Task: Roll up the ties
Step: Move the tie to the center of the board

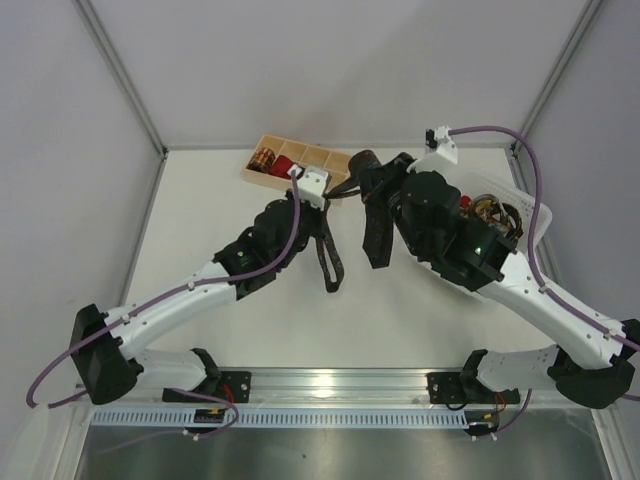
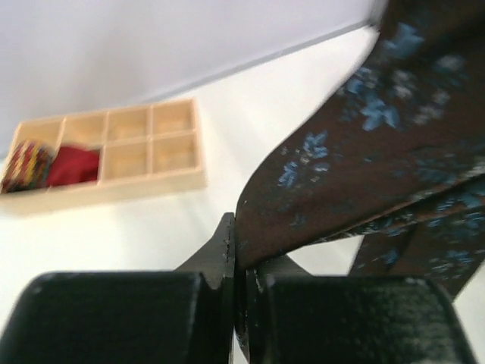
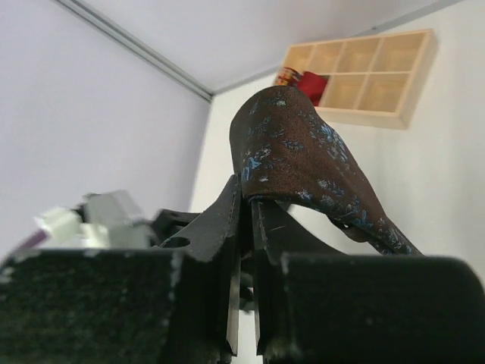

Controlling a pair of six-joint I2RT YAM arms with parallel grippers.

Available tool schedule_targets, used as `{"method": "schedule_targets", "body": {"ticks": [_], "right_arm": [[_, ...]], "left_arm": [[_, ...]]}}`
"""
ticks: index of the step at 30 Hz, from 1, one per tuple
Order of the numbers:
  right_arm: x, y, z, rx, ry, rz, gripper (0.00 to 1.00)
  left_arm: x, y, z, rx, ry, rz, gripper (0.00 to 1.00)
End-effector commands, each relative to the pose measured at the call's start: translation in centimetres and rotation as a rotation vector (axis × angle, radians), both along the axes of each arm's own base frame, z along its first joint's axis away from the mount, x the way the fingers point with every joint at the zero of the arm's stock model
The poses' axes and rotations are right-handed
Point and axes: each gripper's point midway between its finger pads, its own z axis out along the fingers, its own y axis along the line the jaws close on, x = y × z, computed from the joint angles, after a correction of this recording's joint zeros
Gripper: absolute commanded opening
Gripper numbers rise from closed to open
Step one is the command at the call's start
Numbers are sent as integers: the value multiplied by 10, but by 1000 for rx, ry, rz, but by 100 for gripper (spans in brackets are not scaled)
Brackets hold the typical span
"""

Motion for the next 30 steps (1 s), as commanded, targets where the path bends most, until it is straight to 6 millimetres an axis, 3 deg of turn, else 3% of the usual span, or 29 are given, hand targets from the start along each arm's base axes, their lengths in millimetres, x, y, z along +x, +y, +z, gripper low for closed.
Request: {"method": "schedule_targets", "body": {"ticks": [1, 5, 10, 15, 16, 18, 19, 20, 21, 22, 23, 24, 25, 28, 30], "right_arm": [[4, -20, 10, -87, -77, -29, 8], [10, -13, -23, -208, -75, 26, 9], [24, -17, -63, -367, -97, 45, 10], [57, -37, -72, -418, -112, 101, 10], [72, -46, -74, -415, -117, 109, 11], [84, -53, -75, -409, -123, 142, 11], [95, -56, -79, -408, -114, 142, 11], [109, -75, -80, -401, -103, 110, 11], [117, -79, -75, -385, -110, 117, 11], [121, -70, -81, -356, -99, 190, 11], [132, -81, -83, -347, -82, 181, 12], [134, -76, -73, -332, -106, 218, 13], [137, -75, -76, -327, -92, 224, 13], [140, -55, -90, -311, -72, 274, 16], [132, -33, -103, -323, -56, 306, 18]], "left_arm": [[2, 70, -16, 67, 112, 276, 0], [-3, 113, -26, 117, 181, 405, 0], [-5, 136, -22, 204, 167, 457, 0], [-2, 129, -8, 246, 145, 404, 0], [-2, 126, -7, 249, 143, 387, 0], [0, 115, -1, 267, 134, 323, 0], [1, 114, 0, 273, 130, 321, 1], [3, 114, 0, 281, 129, 327, 0], [5, 114, 4, 279, 125, 336, 1], [8, 116, 3, 310, 116, 341, 0], [9, 116, 4, 324, 109, 344, 1], [11, 115, 5, 320, 105, 344, 0], [12, 114, 5, 322, 103, 343, 1], [13, 116, 0, 320, 117, 347, 0], [12, 126, -16, 348, 165, 373, 0]]}}
